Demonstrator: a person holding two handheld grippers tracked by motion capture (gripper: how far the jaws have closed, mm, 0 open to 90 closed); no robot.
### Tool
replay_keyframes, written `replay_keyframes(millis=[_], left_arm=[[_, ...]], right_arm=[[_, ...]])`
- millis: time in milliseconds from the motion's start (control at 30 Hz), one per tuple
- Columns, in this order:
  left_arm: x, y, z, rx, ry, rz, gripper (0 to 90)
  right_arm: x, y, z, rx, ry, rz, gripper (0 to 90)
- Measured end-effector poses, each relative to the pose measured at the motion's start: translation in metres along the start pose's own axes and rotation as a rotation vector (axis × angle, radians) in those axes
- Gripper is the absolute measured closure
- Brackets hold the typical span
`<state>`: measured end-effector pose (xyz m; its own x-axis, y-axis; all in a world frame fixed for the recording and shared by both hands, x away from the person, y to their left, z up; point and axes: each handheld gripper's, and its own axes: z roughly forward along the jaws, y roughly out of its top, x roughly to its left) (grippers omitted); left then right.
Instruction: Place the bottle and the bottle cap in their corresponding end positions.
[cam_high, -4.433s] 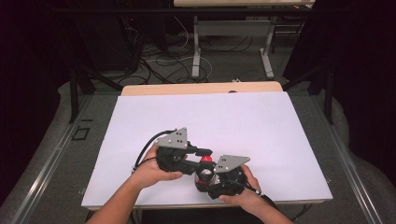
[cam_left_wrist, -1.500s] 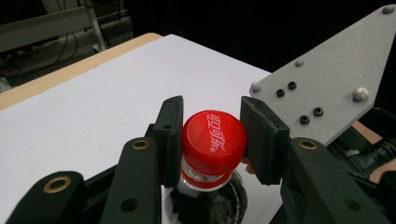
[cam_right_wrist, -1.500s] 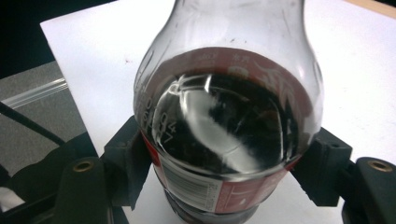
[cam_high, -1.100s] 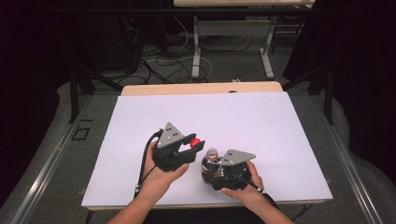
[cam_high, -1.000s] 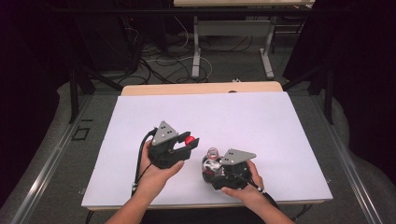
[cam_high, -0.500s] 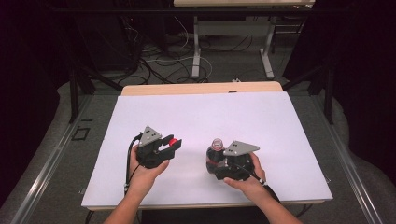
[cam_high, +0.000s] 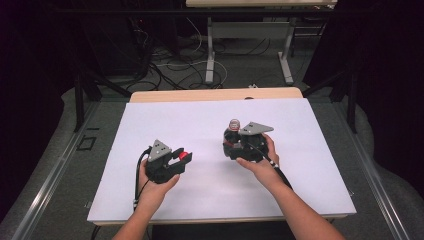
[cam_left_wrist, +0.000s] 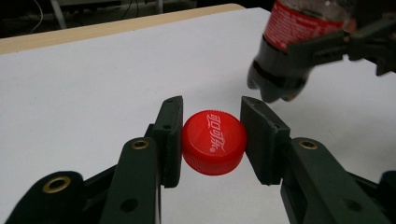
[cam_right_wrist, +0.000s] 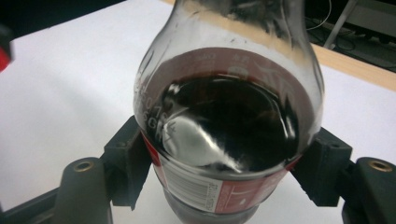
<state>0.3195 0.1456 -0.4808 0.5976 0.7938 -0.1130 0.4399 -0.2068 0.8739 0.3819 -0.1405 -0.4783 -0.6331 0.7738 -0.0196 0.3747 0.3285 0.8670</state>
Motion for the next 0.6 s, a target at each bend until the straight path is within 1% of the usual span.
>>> replay_keyframes(millis=[67, 133, 167, 200, 300, 400, 500, 567, 600], left_arm=[[0.001, -0.001, 0.0, 0.006, 0.0, 0.0, 61.1], [0.002, -0.002, 0.001, 0.0, 0.001, -0.005, 61.2], [0.001, -0.002, 0.001, -0.005, -0.001, -0.015, 61.1], [0.002, -0.003, 0.001, 0.0, -0.002, -0.013, 61.2], [0.002, -0.004, 0.002, -0.002, -0.005, -0.014, 61.1], [0.001, -0.005, 0.002, 0.0, -0.003, -0.007, 61.2], [0.002, -0.005, 0.002, 0.001, -0.003, -0.008, 61.2], [0.004, -0.006, 0.001, -0.001, 0.0, -0.009, 61.2], [0.004, -0.006, 0.001, -0.003, 0.002, -0.013, 61.1]], right_arm=[[-0.002, 0.005, 0.009, 0.002, -0.014, 0.003, 28.9], [-0.004, 0.009, 0.02, -0.001, -0.018, 0.0, 28.9], [-0.005, 0.011, 0.025, 0.0, -0.018, 0.004, 28.9], [-0.006, 0.012, 0.03, -0.004, -0.017, 0.011, 28.9], [-0.006, 0.014, 0.046, 0.002, -0.023, 0.007, 28.9], [-0.007, 0.015, 0.062, 0.001, -0.026, 0.008, 28.9], [-0.007, 0.014, 0.074, 0.007, -0.028, 0.023, 28.9], [-0.006, 0.011, 0.082, 0.004, -0.027, 0.017, 28.8], [-0.005, 0.01, 0.085, 0.016, -0.03, 0.017, 28.8]])
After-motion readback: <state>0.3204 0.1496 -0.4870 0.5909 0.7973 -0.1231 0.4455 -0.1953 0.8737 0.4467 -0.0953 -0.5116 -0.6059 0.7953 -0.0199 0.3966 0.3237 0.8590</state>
